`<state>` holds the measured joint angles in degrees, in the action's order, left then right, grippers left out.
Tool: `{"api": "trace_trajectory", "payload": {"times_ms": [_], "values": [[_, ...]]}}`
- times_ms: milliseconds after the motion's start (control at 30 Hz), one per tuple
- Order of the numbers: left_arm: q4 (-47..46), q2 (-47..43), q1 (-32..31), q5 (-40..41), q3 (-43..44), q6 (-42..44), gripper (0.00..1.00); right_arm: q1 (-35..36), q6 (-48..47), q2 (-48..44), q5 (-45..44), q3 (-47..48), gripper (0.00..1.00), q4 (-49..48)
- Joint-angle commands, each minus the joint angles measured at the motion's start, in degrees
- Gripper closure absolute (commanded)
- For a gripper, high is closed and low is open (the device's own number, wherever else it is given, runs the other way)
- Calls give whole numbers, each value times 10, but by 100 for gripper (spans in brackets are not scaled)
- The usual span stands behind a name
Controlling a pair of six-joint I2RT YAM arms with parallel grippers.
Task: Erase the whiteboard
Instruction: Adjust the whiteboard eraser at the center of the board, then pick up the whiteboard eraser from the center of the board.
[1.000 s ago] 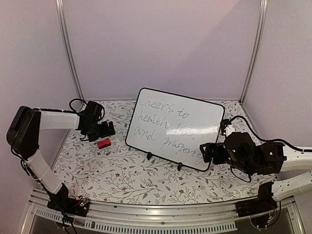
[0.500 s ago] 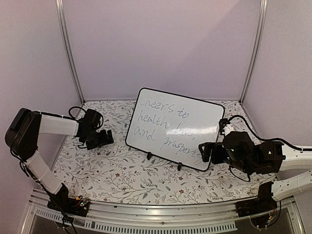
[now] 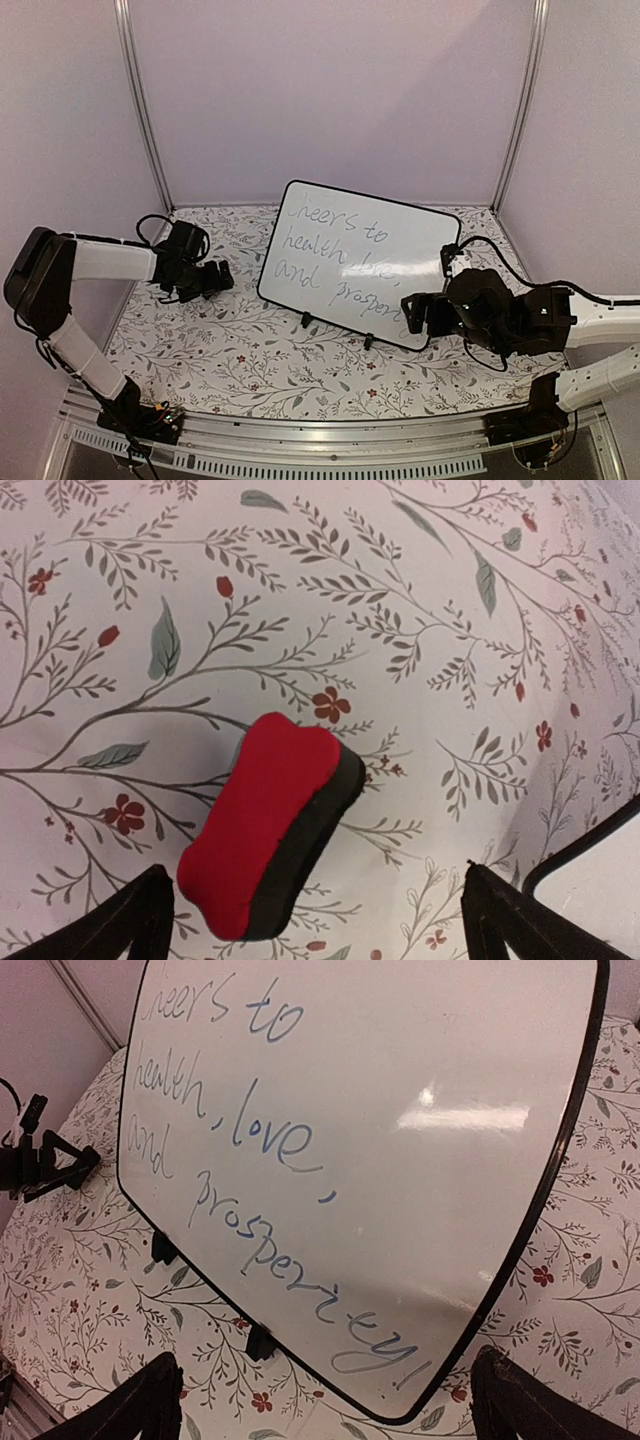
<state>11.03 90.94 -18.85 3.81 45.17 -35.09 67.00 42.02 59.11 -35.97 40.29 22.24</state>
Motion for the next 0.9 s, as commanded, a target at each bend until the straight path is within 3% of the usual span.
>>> {"api": "trace_trajectory", "payload": {"times_ms": [0,867], "values": [[-19,-30,-9,14,23,12,0,-1,-5,0,0,17,1,-3],[-31,65,-41,74,47,78,0,-1,13,-11,12,9,1,9]]}}
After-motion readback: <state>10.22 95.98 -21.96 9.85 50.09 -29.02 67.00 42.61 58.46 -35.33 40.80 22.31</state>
